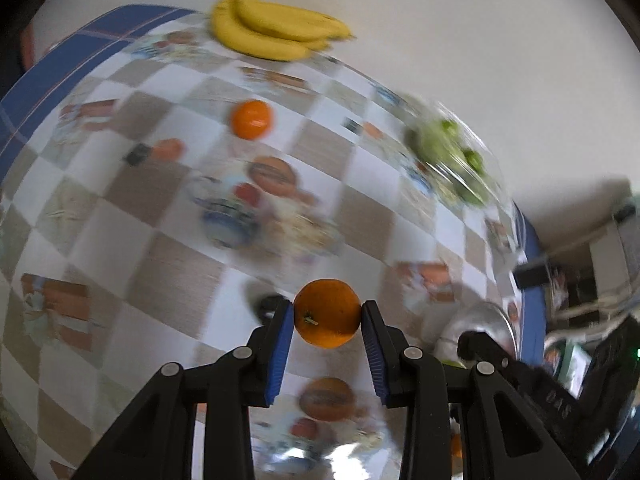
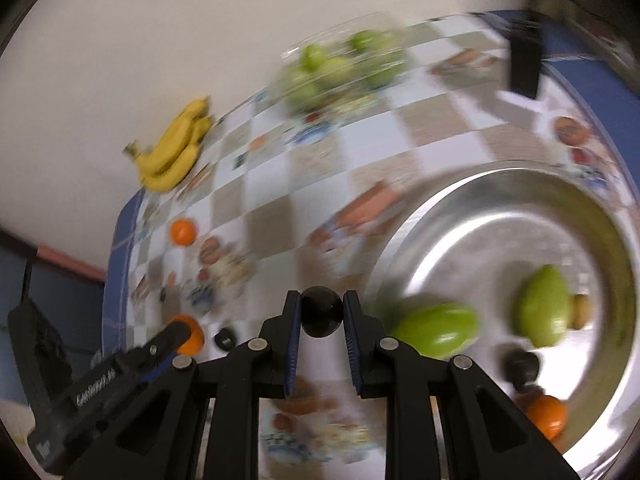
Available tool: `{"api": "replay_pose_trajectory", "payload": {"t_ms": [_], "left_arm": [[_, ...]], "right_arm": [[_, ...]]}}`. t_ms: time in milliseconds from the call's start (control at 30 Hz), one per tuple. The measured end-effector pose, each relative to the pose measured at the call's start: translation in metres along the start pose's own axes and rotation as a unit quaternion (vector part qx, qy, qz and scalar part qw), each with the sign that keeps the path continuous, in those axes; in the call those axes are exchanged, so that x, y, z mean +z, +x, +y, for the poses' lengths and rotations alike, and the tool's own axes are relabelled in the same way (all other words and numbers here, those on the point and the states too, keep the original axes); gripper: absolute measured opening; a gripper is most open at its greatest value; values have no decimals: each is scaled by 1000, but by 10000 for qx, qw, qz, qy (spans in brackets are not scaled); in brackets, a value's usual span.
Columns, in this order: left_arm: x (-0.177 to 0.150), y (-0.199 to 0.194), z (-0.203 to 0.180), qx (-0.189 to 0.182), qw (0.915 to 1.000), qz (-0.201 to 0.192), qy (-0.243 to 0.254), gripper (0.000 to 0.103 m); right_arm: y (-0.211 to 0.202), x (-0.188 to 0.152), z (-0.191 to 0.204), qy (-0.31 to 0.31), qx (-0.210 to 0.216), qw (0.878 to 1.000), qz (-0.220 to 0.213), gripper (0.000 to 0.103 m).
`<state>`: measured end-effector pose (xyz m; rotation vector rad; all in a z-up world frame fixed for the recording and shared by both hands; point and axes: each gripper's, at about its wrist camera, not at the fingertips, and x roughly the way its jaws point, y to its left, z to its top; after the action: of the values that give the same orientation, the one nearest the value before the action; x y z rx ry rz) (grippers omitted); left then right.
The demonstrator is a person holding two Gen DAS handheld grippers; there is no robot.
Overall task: Organize fruits
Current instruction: 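Carry the dark fruit in the right tool while the left tool carries the tangerine over the bowl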
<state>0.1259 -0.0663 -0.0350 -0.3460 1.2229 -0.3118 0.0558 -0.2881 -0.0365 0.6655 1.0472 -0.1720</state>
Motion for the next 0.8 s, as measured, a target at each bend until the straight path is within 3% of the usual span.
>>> {"api": "replay_pose_trajectory", "payload": {"t_ms": [200,467,667,800], "left_arm": [[-30,16,-62,-81,9966,227,792,37],[-66,29,-126,-161,9819,308,1861,37],[-65,42,-153,-158,9722,57,2337,37],[-61,55,-158,-132,9700,78,2425,37]], "right_arm": [[-25,9,-54,563,-259,9977,-270,22],[-56,15,-110,1237,-497,9890,-644,22],[-58,17,-126,1368,-464,9869,-714,22],[-51,22,-125,1290,-465,9878,-733,22]]}}
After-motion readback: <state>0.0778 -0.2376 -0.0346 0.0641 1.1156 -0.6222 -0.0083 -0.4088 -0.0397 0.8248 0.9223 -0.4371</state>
